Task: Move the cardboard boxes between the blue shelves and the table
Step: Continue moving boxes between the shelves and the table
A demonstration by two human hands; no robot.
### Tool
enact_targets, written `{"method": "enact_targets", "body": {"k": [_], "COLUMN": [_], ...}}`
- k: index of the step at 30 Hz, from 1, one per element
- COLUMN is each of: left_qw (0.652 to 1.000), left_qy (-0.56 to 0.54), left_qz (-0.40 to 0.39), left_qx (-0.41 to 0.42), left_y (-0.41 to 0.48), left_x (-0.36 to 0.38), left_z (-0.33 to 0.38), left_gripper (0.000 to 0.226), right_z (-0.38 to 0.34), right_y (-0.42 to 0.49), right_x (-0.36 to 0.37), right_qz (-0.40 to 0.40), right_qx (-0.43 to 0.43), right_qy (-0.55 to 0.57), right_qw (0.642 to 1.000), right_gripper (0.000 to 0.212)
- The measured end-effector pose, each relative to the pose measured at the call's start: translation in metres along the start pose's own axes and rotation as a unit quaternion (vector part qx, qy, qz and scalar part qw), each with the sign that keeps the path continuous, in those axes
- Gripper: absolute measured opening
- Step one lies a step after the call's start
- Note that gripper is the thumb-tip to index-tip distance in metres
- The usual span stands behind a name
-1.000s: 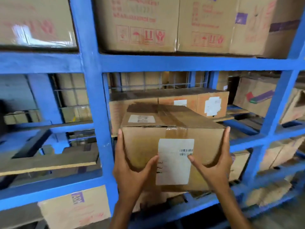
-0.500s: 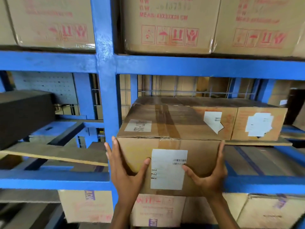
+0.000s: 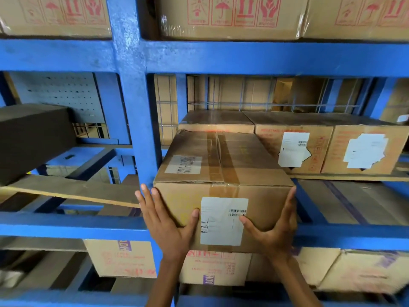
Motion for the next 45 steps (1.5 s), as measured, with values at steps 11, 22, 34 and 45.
{"method": "enact_targets", "body": {"k": [11,22,34,45], "left_qw": [0.989,0.979,0.986,0.886], "left_qy": [0.067,0.102,0.058,-0.142], "left_qz": [-0.052,0.008,-0.074,-0.435], "left_qx": [0.12,0.179,0.136,0.079], "left_y": [-0.031,-0.04,-0.045,-0.226], "left_x": [0.024,0.044,0.04,0.025], "left_z": [0.032,0.02,0.017,0.042], "left_gripper": [0.063,0.063,0.064,0.064], "right_z": [-0.032,-0.018,-0.019,0.068], "right_y": [-0.045,-0.043,-0.045,-0.243], "right_x": [0.032,0.059,0.049,-0.043], "right_qz": [0.045,0.094,0.049,-0.139], "right_qx": [-0.147,-0.158,-0.12,0.124], "right_qy": [-0.164,-0.213,-0.213,-0.278], "right_qw": [0.974,0.96,0.968,0.942], "right_gripper": [0.068,0.068,0.068,0.061]}}
Point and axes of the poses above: each hand's wrist, its own y-axis towards the middle knuckle, its own x-axis out of the palm, z = x × y, the point moved 10 cm from there along y, towards the middle knuckle, and after that the axes turned 4 degrees about x, right-handed, at the moved point
